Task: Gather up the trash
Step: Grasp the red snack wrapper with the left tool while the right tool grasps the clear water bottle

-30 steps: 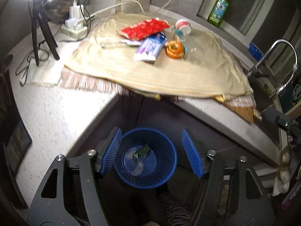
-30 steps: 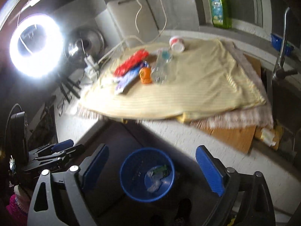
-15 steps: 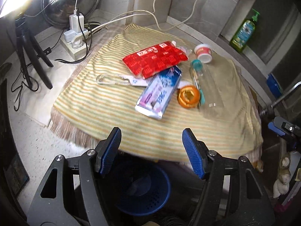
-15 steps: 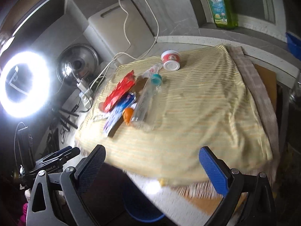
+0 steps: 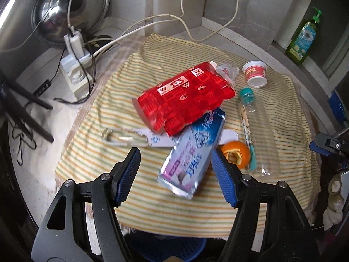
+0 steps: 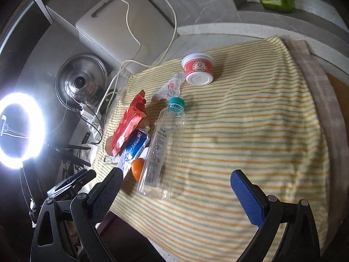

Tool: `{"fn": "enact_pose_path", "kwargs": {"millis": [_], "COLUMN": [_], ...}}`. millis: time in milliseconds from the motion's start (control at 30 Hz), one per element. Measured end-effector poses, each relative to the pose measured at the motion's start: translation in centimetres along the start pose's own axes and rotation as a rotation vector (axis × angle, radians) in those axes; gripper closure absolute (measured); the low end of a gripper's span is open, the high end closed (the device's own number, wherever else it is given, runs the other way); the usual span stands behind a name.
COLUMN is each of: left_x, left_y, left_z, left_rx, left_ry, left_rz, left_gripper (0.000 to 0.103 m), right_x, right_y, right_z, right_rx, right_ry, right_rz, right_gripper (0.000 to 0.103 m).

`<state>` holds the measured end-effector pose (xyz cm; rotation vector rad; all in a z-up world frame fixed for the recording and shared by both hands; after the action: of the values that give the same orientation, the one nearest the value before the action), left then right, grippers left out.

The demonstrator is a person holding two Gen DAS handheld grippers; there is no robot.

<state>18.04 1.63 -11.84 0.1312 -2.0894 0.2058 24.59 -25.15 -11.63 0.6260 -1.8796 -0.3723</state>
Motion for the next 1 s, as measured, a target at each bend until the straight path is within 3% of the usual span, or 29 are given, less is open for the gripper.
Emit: {"fn": "enact_pose_path", "kwargs": {"millis": [367,500,600,1000], "left_x": [-4.3,-6.2,-7.5,-10.1], "left_y": [-3.8,-5.4,-6.0,-5.2], "left_z": [-3.4,-4.3,-4.7,-6.2], "left_rx": [-0.175,-0.269,-0.327,-0.361], "left_ry": [0.041,0.073,0.087,0.099], "left_rz": [-0.092,-0.122,-0.180,-0.272], "left_gripper": [0.034,0.022,0.022,0.022], "right_x": [-3.8,-4.8,-5.2,-6.5], "right_y": [-0.3,-0.5,-0.8,-0.5], "right_z": [-1.8,-2.0,-2.1,-2.5], "right_rx": [-0.028,-0.039,-0.053,-0.055], "right_ry": [0.072,0.086,0.090,0.115], "right_rz": [-0.034,-0.037,-0.043,-0.058], "right_gripper": [0.003,0.003,0.003,0.003]}}
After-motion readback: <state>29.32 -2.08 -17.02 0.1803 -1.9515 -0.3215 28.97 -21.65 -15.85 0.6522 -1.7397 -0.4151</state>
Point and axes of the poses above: each gripper's, at about its wrist camera, not at the fingertips, and x roughly against the way its jaws point, y to its left, z to its underside, the point moved 4 cm from there along -x, roughly the way its jaws point, and after that the axes turned 2 degrees about -x, right-handed, at the moved point
